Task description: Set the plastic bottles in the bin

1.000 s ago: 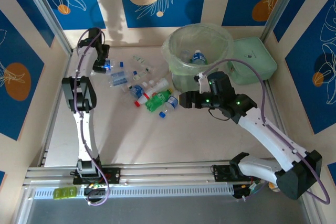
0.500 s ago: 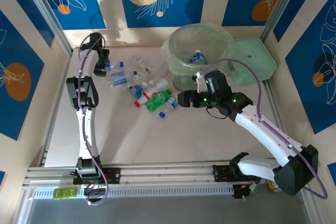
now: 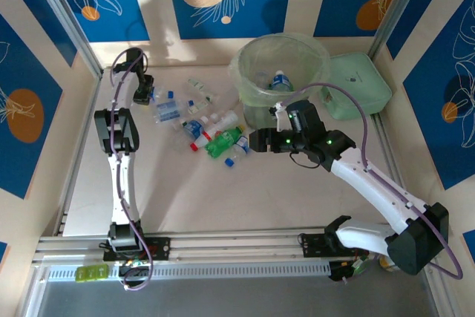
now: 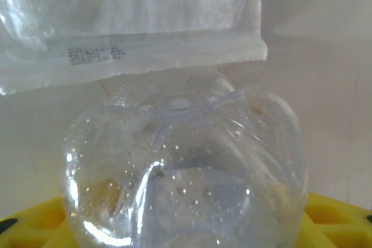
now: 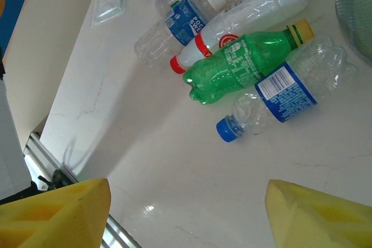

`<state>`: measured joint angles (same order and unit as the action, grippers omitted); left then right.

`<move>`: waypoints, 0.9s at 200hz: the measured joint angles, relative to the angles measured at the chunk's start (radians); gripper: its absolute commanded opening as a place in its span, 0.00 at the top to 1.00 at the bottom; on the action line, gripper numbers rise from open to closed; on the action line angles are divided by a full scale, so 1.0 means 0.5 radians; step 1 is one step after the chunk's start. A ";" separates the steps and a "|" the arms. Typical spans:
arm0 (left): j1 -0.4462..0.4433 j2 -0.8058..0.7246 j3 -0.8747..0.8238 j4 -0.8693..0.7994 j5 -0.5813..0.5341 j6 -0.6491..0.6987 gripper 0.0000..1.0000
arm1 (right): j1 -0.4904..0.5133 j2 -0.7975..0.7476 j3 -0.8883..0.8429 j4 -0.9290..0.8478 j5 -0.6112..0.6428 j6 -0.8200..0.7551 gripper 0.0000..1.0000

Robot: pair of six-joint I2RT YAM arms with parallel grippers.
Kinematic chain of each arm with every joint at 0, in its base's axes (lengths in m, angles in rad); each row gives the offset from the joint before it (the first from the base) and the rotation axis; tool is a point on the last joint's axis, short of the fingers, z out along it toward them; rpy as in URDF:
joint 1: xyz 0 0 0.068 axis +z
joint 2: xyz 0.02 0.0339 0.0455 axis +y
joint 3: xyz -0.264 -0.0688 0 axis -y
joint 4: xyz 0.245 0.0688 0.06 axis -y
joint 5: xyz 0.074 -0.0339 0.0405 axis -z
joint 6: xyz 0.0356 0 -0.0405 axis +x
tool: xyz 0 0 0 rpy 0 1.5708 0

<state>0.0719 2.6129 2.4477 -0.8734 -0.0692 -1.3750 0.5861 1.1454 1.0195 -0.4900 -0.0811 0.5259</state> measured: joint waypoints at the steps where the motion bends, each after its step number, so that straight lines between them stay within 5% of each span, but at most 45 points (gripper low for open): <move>1: 0.000 0.000 0.000 0.000 0.001 -0.002 0.46 | 0.002 0.000 0.001 -0.001 0.001 0.000 0.29; 73: -0.008 -0.298 -0.224 0.088 0.121 0.040 0.46 | 0.115 -0.058 0.132 -0.114 0.117 -0.011 0.29; 128: -0.173 -1.169 -0.800 0.285 0.213 0.095 0.47 | 0.127 -0.288 0.198 -0.169 0.201 -0.034 0.29; 180: -0.518 -2.086 -1.799 0.820 0.488 0.267 0.60 | 0.156 -0.369 0.198 -0.195 0.198 -0.024 0.29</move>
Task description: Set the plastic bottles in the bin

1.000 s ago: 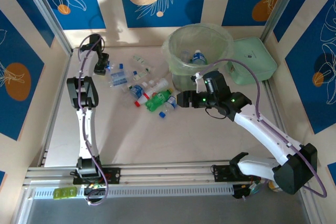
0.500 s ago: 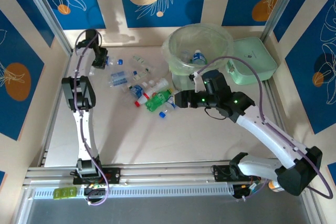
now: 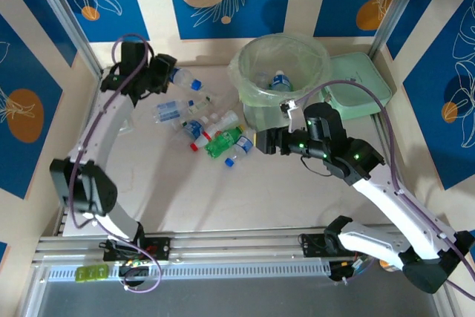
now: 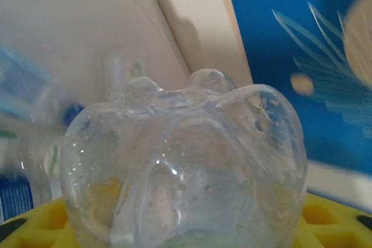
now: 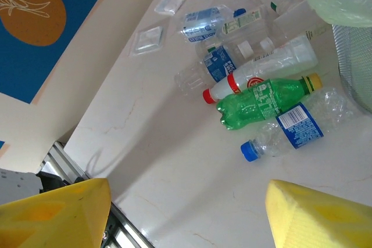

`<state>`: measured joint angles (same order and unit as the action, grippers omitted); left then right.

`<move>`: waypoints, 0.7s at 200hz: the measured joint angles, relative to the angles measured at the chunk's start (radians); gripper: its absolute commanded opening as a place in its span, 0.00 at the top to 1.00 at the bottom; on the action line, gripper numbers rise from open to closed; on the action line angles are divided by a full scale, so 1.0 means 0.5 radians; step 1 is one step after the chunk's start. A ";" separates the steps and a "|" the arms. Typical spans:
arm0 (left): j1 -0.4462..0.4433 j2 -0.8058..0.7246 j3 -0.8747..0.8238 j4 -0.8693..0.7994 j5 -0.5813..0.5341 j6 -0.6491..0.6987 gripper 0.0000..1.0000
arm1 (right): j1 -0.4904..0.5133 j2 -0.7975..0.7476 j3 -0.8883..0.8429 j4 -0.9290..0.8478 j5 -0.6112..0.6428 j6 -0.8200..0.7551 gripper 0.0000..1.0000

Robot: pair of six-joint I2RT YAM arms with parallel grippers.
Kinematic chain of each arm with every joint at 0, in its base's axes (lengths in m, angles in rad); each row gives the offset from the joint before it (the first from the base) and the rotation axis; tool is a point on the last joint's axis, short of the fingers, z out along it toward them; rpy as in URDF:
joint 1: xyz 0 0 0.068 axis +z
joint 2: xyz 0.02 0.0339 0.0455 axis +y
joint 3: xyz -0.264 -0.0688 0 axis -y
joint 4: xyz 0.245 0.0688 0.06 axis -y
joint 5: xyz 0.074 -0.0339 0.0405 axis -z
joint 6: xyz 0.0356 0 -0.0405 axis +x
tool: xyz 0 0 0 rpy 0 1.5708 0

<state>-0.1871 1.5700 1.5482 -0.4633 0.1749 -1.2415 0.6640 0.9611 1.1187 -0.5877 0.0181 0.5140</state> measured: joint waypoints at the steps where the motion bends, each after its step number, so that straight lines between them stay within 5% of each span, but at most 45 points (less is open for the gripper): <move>1: -0.004 -0.011 -0.013 0.008 0.005 0.005 0.59 | 0.000 -0.004 0.000 0.000 0.000 0.001 0.29; 85: -0.388 -0.838 -1.208 1.305 0.971 0.538 0.46 | 0.007 -0.075 -0.002 0.175 -0.231 0.020 0.23; 140: -0.426 -1.279 -1.534 1.981 1.132 0.591 0.47 | -0.039 0.063 -0.002 0.487 -0.806 0.022 0.04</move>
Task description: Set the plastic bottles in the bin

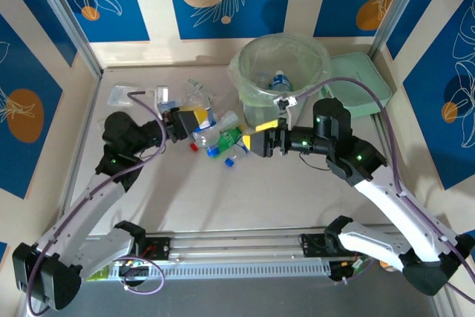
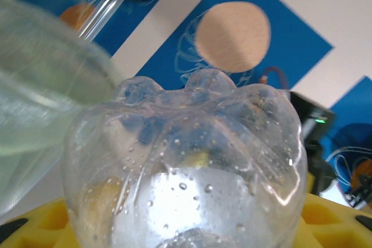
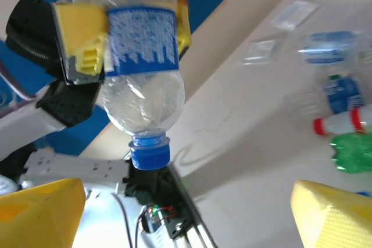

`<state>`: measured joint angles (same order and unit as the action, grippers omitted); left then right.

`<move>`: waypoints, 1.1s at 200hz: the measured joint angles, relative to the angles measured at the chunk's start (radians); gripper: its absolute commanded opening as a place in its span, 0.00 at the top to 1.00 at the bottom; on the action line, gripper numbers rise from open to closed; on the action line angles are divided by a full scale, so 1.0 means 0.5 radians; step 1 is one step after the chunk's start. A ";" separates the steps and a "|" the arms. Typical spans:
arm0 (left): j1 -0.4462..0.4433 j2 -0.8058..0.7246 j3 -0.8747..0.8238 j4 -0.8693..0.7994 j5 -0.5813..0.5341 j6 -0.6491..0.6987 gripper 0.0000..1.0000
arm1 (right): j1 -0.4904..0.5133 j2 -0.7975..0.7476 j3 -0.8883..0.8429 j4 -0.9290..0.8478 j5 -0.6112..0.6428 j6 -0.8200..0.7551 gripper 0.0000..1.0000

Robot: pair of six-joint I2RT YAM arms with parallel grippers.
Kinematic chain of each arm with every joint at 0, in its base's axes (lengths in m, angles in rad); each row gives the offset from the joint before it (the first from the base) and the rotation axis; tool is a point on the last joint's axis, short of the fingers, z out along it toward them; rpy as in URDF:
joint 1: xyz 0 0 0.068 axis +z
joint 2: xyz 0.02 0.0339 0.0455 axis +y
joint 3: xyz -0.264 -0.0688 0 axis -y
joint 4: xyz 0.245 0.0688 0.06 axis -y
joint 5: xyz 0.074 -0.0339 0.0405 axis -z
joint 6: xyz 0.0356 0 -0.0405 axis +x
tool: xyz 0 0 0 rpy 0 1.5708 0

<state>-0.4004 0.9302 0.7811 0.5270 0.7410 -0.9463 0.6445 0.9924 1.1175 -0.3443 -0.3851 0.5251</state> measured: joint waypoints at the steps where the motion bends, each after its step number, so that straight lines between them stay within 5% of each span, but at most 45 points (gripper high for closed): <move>1: -0.001 -0.001 -0.004 0.023 0.001 -0.002 0.47 | 0.001 0.004 0.000 0.004 -0.008 -0.001 0.04; 43: -0.056 0.114 -0.127 0.522 0.022 -0.221 0.49 | 0.089 0.143 0.000 0.278 -0.272 0.031 0.00; 89: -0.159 0.190 -0.146 0.710 0.024 -0.306 0.54 | 0.196 0.281 0.000 0.631 -0.403 0.159 0.00; 136: -0.191 0.095 -0.143 0.608 0.021 -0.243 0.54 | 0.264 0.288 0.001 0.621 -0.130 0.140 0.06; 197: -0.252 -0.020 -0.132 0.354 0.008 -0.047 0.54 | 0.374 0.453 0.130 0.609 -0.211 0.109 0.11; 220: -0.258 -0.014 -0.132 0.314 -0.005 -0.025 0.54 | 0.407 0.501 0.159 0.607 -0.232 0.085 0.22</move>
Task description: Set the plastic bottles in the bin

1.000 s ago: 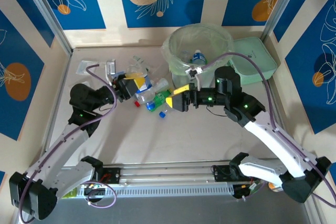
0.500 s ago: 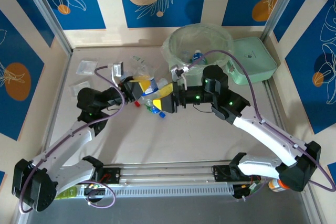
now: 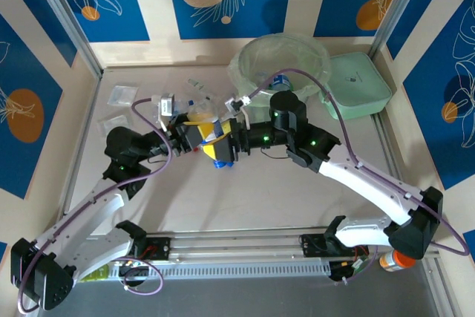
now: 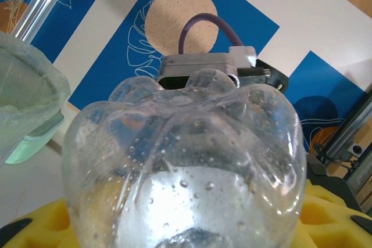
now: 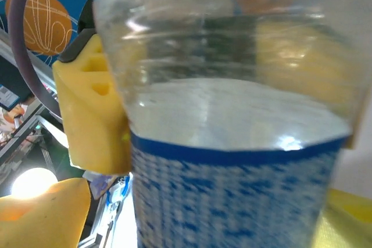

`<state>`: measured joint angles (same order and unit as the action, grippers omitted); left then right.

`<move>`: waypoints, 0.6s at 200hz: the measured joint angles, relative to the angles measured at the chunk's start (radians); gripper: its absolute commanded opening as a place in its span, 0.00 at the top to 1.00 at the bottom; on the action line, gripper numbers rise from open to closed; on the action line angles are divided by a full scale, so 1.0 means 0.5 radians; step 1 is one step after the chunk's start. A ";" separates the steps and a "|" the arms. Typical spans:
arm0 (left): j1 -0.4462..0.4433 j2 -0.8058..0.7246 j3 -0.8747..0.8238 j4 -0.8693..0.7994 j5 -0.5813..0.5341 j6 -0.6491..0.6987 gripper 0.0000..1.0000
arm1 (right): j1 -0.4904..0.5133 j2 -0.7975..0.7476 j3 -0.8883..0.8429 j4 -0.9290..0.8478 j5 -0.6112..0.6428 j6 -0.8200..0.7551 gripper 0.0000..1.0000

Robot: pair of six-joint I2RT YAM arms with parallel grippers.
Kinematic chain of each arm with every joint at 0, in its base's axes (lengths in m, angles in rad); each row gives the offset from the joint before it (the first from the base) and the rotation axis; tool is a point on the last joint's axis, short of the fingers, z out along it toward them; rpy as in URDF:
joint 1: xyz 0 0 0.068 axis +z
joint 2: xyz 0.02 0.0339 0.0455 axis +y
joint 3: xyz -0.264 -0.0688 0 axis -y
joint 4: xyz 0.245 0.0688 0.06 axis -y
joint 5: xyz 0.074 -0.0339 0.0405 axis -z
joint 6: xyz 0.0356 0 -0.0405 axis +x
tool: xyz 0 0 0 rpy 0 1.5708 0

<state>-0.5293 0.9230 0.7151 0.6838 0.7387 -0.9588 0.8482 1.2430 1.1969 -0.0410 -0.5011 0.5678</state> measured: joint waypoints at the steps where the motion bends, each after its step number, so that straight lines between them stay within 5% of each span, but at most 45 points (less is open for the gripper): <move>1: 0.000 0.001 0.000 -0.002 0.000 -0.001 0.54 | 0.002 0.002 0.000 -0.001 -0.001 0.003 0.22; 36: -0.013 -0.013 0.000 -0.028 -0.013 0.021 0.54 | -0.005 0.024 0.000 -0.015 0.008 0.006 0.46; 60: -0.016 -0.024 0.000 -0.049 -0.014 0.036 0.49 | -0.005 0.024 0.000 -0.005 0.007 -0.004 0.48; 100: -0.016 -0.040 0.006 -0.131 -0.052 0.112 0.10 | -0.013 0.016 0.000 -0.016 0.008 -0.003 0.48; 120: -0.020 -0.110 0.060 -0.391 -0.158 0.254 0.01 | -0.040 -0.018 0.000 -0.059 0.016 -0.005 0.48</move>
<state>-0.5392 0.8680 0.7448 0.4885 0.6598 -0.8318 0.8284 1.2343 1.1969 -0.0704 -0.4931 0.5655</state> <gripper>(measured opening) 0.956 0.543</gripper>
